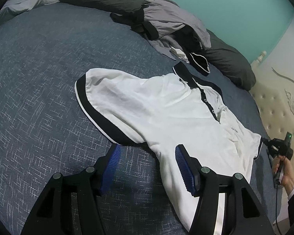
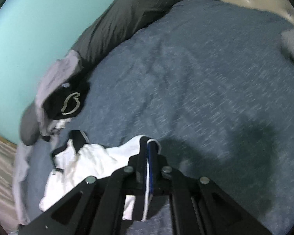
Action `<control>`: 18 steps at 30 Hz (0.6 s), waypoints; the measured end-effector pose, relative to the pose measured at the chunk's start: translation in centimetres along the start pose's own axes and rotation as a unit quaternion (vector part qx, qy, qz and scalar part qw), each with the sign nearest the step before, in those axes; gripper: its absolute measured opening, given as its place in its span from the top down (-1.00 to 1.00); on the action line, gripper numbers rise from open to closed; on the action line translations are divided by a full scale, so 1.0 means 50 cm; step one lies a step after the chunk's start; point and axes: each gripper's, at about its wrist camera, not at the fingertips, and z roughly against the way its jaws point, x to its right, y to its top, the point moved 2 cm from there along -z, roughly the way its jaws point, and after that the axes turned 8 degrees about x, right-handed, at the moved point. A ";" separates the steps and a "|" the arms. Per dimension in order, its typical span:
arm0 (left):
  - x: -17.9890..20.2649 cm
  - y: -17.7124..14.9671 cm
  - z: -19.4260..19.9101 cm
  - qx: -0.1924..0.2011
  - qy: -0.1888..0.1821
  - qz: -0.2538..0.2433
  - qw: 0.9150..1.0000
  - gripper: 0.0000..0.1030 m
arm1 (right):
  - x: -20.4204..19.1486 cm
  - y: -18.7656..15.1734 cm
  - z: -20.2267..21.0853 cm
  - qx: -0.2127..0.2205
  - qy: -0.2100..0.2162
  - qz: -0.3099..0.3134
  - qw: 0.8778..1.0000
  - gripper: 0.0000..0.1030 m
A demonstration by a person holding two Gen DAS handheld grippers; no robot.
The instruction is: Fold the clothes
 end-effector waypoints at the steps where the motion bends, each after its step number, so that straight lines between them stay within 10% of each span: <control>1: 0.001 0.000 0.000 0.000 -0.001 0.000 1.000 -0.21 | 0.006 -0.011 0.003 -0.005 0.004 -0.010 1.000 0.89; 5: 0.008 -0.003 0.001 0.000 -0.003 -0.003 1.000 -0.21 | 0.032 -0.053 0.013 -0.027 0.018 -0.049 0.998 -0.03; 18: 0.008 -0.004 -0.002 0.000 -0.001 0.001 1.000 -0.21 | 0.022 -0.183 -0.003 -0.080 0.082 -0.129 0.985 0.04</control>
